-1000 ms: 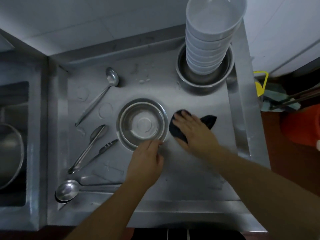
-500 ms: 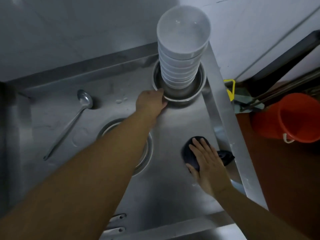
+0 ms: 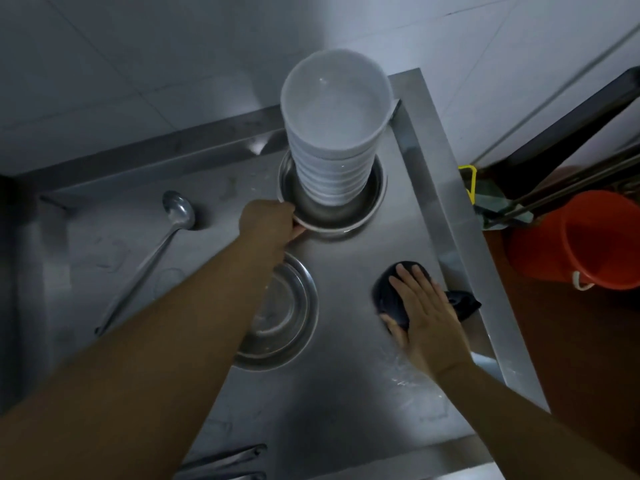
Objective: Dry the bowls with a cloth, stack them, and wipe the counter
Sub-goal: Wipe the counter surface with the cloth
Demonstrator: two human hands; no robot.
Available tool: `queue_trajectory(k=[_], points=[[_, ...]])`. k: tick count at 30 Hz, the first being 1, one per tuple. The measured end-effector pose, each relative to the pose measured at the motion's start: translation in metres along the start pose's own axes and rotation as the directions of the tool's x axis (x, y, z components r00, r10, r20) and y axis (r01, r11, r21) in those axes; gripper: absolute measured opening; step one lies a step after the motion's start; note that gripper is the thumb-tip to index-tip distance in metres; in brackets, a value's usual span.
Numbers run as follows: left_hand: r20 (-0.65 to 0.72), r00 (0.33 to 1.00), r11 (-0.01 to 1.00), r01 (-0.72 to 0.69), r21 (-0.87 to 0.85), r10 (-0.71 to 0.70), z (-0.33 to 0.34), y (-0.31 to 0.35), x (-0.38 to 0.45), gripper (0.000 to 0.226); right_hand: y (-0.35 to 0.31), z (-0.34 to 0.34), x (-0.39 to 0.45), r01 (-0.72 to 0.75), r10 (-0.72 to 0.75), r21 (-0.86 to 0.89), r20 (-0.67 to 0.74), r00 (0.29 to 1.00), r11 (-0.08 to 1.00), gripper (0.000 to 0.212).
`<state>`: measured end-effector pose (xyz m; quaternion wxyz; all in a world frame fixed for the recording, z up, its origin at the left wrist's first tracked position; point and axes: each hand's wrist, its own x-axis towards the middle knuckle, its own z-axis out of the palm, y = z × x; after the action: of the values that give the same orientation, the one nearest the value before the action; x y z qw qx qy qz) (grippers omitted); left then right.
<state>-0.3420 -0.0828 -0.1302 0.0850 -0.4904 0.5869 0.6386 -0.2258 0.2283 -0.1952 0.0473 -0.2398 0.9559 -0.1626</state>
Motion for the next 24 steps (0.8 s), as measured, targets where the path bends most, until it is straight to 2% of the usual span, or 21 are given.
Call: queue_trajectory(k=[3, 8, 11, 18, 20, 22, 23, 24], points=[[-0.026, 1.0, 0.991, 0.0, -0.137, -0.003, -0.026, -0.006, 0.006, 0.021, -0.003, -0.002, 0.023, -0.043, 0.044, 0.015, -0.014, 0.999, 0.999, 0.065], [-0.071, 0.997, 0.999, 0.009, -0.036, -0.012, -0.067, -0.011, 0.014, 0.009, -0.003, -0.004, 0.075, -0.085, 0.086, 0.02, -0.057, 0.995, 0.996, 0.064], [-0.092, 0.996, 1.0, 0.011, 0.016, -0.01, -0.087, -0.014, 0.021, 0.01, -0.001, -0.009, 0.125, -0.112, 0.112, -0.001, -0.057, 0.992, 0.994, 0.065], [-0.035, 0.999, 0.997, 0.008, -0.08, -0.011, -0.104, -0.02, 0.02, 0.031, -0.011, -0.019, 0.266, -0.276, 0.283, 0.12, -0.046, 0.958, 0.954, 0.072], [-0.041, 0.999, 0.993, 0.017, -0.116, -0.022, -0.106, -0.02, 0.019, 0.026, -0.019, -0.015, 0.292, -0.338, 0.353, 0.174, -0.064, 0.933, 0.925, 0.073], [-0.072, 0.997, 0.993, 0.021, -0.115, -0.03, -0.111, -0.018, 0.018, 0.01, -0.027, -0.009, 0.299, -0.386, 0.404, 0.171, -0.09, 0.91, 0.907, 0.073], [-0.088, 0.996, 0.995, 0.022, -0.1, -0.031, -0.112, -0.017, 0.018, 0.006, -0.031, -0.007, 0.295, -0.335, 0.35, 0.148, -0.09, 0.932, 0.93, 0.073], [-0.1, 0.995, 0.997, 0.018, -0.078, -0.026, -0.115, -0.015, 0.017, 0.007, -0.033, -0.006, 0.287, -0.214, 0.225, 0.13, -0.07, 0.972, 0.968, 0.073]])
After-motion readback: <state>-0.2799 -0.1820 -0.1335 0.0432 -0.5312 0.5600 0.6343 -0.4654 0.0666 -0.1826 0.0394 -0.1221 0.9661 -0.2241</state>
